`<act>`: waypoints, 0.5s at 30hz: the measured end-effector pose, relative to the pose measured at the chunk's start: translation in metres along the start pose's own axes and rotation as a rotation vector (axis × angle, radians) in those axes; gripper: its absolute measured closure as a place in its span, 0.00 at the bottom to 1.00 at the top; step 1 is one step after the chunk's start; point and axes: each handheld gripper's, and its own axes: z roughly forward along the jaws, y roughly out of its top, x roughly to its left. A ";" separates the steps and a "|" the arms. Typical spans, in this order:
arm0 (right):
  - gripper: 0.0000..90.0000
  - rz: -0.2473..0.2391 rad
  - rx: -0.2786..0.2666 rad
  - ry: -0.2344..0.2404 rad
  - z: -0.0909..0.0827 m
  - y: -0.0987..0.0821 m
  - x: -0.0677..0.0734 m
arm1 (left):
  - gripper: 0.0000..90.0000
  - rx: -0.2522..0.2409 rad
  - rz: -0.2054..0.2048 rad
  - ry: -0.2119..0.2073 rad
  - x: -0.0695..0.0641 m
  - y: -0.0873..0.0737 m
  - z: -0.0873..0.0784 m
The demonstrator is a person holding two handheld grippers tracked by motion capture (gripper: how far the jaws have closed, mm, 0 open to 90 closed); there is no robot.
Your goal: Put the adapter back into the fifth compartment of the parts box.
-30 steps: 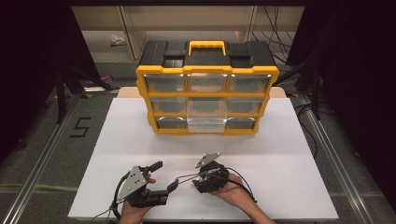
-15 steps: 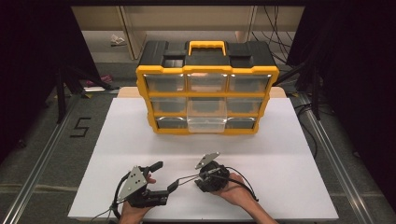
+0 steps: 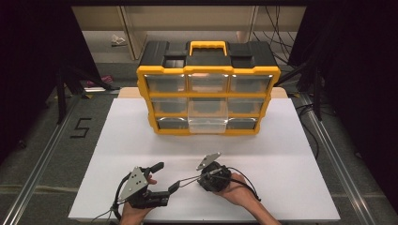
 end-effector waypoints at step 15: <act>0.85 0.005 -0.098 -0.025 -0.026 0.006 -0.003 | 0.19 0.000 0.000 0.001 0.000 0.000 0.000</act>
